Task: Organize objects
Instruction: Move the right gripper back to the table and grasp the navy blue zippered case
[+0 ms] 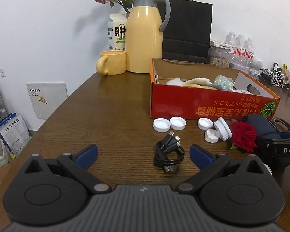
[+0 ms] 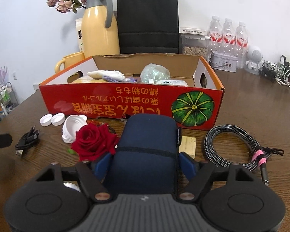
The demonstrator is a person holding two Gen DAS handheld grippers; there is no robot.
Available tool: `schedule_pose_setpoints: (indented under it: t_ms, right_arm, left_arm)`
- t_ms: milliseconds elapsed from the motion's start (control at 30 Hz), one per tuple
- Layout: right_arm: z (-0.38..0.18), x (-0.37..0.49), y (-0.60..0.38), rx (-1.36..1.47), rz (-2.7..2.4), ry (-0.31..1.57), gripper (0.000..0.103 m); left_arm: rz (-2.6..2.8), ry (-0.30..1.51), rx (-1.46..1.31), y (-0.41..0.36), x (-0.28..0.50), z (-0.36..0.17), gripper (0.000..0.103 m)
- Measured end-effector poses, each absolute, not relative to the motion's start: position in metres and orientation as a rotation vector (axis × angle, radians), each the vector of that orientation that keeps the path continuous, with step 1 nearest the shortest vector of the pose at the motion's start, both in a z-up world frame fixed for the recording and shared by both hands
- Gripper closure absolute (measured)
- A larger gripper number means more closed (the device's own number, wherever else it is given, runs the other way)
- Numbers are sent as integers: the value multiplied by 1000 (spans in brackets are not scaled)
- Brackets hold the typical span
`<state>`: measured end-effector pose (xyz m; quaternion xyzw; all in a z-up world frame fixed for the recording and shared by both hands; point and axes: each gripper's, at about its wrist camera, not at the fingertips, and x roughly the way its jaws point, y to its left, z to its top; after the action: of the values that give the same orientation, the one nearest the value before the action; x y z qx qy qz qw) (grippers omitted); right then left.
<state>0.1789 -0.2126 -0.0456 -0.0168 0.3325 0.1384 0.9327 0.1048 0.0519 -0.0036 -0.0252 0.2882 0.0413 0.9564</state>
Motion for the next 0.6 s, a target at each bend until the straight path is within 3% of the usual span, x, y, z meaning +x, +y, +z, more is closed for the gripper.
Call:
schedule_pose_setpoints:
  t_ms: [600]
  right_arm:
    - [-43,166,-217,-21,277,576,41]
  left_arm:
    - [71,624,-50,48,113,-17,0]
